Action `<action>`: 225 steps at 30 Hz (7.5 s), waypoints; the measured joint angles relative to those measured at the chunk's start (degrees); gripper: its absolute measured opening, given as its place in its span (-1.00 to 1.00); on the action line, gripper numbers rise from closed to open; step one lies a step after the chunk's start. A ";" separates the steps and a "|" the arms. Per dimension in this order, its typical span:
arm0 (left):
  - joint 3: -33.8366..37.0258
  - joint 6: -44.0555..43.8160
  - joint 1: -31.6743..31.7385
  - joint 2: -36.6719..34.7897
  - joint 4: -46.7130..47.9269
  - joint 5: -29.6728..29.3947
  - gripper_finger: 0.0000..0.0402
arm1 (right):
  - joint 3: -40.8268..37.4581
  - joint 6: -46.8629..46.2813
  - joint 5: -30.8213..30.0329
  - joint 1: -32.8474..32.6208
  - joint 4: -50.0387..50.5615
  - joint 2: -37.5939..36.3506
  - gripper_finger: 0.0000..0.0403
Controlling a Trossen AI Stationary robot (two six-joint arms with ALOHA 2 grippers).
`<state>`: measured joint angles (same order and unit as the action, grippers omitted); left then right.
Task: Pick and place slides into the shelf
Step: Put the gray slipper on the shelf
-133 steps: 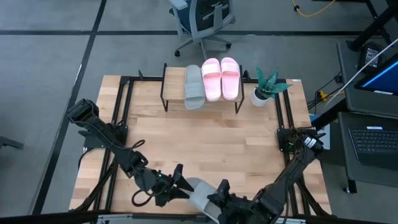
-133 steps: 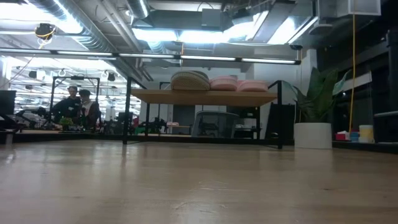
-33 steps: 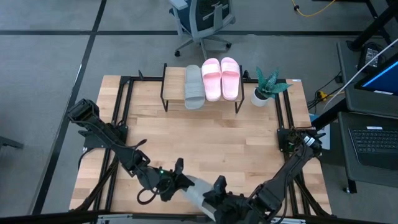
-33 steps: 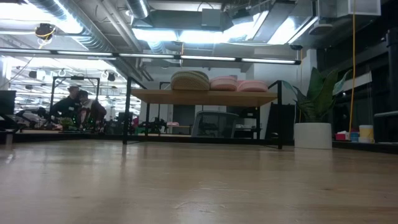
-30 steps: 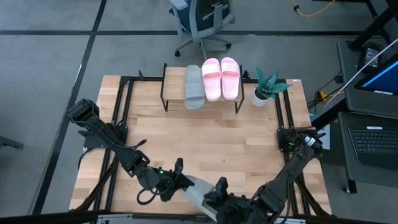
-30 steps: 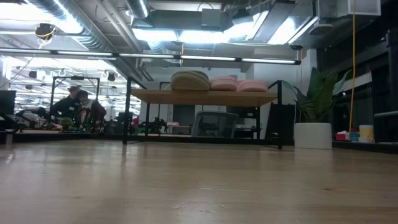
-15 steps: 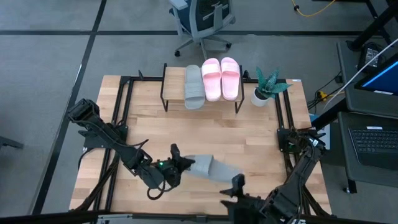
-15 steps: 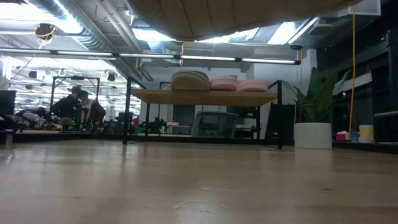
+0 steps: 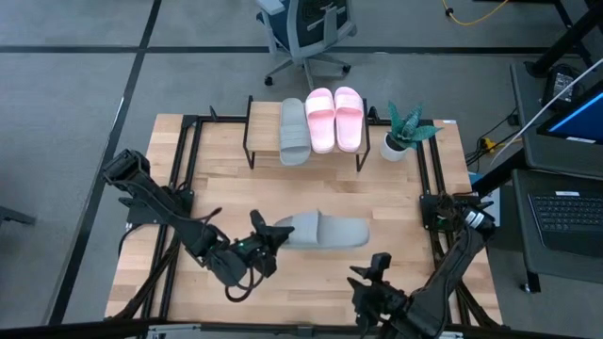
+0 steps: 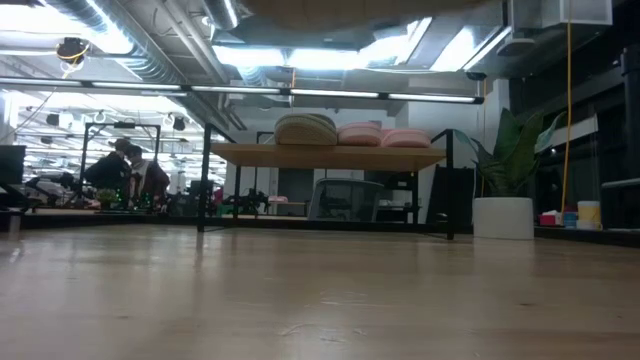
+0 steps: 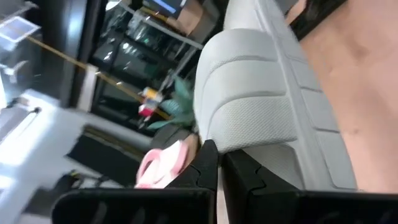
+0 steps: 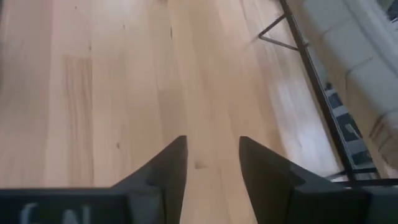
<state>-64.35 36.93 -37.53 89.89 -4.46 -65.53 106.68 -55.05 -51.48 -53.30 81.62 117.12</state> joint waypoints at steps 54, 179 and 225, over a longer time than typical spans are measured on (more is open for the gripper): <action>-11.11 -31.91 15.02 -12.00 37.96 21.78 -1.00 | -41.91 16.96 -3.55 6.19 -77.48 -6.62 -1.00; -11.13 -43.87 43.86 -9.90 75.27 10.00 -1.00 | -87.92 64.38 9.57 34.45 -135.58 -34.51 -0.97; -11.13 -37.68 43.13 -5.33 57.11 26.73 -0.95 | -87.96 64.82 9.57 34.42 -136.25 -34.51 -0.96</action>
<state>-75.48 -0.75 5.61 84.55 52.65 -38.80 18.72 9.77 -41.91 -18.87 -54.62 82.61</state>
